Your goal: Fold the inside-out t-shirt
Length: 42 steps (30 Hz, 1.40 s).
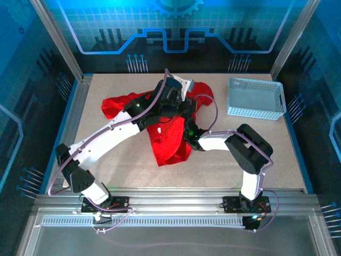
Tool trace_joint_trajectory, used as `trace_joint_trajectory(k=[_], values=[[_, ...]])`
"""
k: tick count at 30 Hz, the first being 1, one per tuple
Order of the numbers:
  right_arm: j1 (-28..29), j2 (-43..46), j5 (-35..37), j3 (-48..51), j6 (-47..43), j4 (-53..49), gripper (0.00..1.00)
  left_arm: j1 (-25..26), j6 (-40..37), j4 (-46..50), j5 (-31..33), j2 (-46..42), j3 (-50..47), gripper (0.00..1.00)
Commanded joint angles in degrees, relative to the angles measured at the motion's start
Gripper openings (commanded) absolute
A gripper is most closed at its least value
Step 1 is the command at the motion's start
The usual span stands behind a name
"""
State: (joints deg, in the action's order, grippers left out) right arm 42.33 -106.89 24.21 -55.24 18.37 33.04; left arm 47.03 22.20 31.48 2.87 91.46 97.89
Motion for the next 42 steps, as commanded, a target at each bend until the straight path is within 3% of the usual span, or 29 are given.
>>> trace_joint_trajectory(k=[1,13,17,24,39,42], values=[[-0.62,-2.34,1.44,-4.20,6.51,-7.58,0.81,2.39,2.92,-0.93,-2.89,-0.40,5.24,0.00],[-3.12,-8.87,0.41,-21.08,17.66,-35.17,0.82,7.11,3.24,-1.95,-1.74,2.44,14.84,0.00],[-2.86,-13.85,6.70,-32.15,22.21,-53.92,0.88,7.21,4.34,-2.51,-2.21,2.93,14.72,0.00],[-2.42,-25.92,9.42,-50.36,24.86,-77.65,0.96,9.68,4.38,-3.71,-3.57,3.14,18.53,0.00],[-3.53,-35.88,9.89,-62.48,24.81,-92.36,1.00,11.37,0.32,-1.60,1.59,2.42,25.32,0.00],[-3.39,-37.06,9.93,-62.88,24.17,-93.33,0.95,11.20,-0.36,-1.06,3.07,1.82,24.92,0.00]])
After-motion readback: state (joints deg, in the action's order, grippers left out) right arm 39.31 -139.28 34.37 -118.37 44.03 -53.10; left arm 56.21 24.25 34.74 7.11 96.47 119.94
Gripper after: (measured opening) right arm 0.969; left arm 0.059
